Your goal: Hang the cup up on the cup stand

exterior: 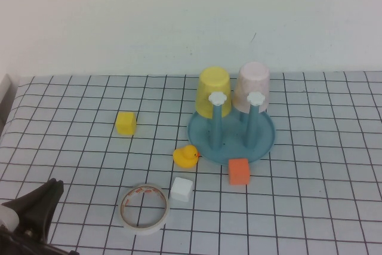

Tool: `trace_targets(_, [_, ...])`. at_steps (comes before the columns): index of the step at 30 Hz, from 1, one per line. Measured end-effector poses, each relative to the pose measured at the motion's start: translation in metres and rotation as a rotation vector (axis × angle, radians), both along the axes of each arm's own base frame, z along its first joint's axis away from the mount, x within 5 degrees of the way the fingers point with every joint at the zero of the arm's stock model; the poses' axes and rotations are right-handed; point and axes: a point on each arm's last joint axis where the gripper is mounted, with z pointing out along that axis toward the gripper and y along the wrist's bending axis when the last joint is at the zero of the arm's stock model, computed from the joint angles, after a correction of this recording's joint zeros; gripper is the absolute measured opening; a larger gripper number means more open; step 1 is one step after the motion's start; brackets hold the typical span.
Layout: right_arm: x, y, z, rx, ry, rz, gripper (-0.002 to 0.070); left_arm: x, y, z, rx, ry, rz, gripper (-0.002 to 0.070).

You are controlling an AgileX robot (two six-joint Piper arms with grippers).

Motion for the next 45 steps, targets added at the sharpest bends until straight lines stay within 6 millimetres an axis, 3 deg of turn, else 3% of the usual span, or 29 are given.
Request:
trace_targets(6, [0.005,-0.004,-0.031,-0.086,0.046,-0.079,-0.0001,0.0,0.0,0.0,0.001,0.001,0.0,-0.0001])
trace_targets(12, [0.0,-0.02,-0.068,0.032,0.103,-0.24,-0.0001,0.0,0.0,-0.001,0.001,0.002,-0.001,-0.0001])
trace_targets(15, [-0.008,-0.021,-0.088,0.101,0.238,-0.244,-0.0001,0.0,0.0,-0.001,0.001,0.002,-0.001,-0.0001])
trace_targets(19, [-0.017,-0.03,-0.111,0.131,0.437,-0.38,-0.0001,0.0,0.0,-0.001,0.001,0.003,-0.002,-0.0001])
trace_targets(23, [-0.021,-0.038,-0.12,0.124,0.465,-0.494,-0.0001,0.0,0.0,-0.001,0.001,0.004,-0.002,-0.0002])
trace_targets(29, [-0.019,-0.042,-0.151,0.129,0.498,-0.576,-0.0001,0.0,0.0,-0.001,0.0,0.007,-0.004,-0.0002])
trace_targets(45, [-0.019,-0.042,-0.153,0.138,0.507,-0.584,-0.0001,-0.001,-0.002,-0.003,0.005,0.024,-0.02,-0.0001])
